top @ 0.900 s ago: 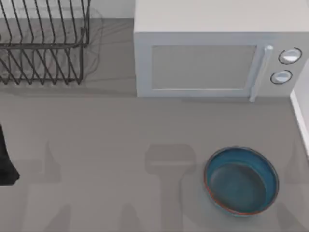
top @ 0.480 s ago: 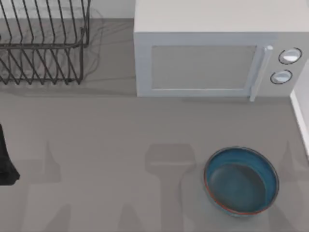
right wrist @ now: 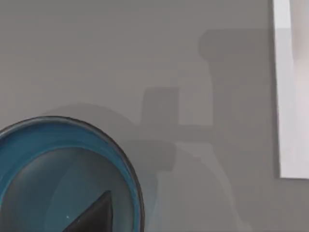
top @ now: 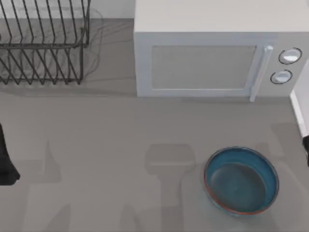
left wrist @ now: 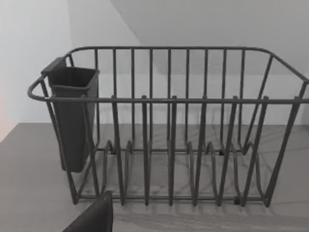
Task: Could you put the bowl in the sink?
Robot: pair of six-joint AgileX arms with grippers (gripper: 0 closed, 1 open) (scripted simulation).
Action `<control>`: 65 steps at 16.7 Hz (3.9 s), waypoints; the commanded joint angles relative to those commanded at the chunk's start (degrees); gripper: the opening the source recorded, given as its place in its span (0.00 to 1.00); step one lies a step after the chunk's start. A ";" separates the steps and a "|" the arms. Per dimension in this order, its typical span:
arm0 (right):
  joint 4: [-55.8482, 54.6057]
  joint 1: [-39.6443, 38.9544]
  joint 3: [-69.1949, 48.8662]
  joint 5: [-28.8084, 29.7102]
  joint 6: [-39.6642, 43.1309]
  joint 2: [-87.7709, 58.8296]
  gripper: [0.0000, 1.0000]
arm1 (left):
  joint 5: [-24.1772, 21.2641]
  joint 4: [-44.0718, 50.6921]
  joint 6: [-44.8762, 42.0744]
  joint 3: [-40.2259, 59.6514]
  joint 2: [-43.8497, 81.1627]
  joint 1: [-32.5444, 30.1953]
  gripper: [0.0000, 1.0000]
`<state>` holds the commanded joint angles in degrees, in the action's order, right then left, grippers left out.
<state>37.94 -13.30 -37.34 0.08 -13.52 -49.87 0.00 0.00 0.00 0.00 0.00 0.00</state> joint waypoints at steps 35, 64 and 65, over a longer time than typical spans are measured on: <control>6.49 -10.99 -15.11 -0.06 -11.47 -48.15 0.85 | 0.00 0.00 0.00 0.00 0.00 0.00 1.00; 28.39 -10.91 -31.39 -0.01 -11.43 -44.07 0.00 | 0.00 0.00 0.00 0.00 0.00 0.00 1.00; 32.07 -10.86 -33.98 -0.01 -11.35 -43.23 0.00 | 0.00 0.00 0.00 0.00 0.00 0.00 1.00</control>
<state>70.00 -24.16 -71.32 0.07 -24.87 -93.10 0.00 0.00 0.00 0.00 0.00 0.00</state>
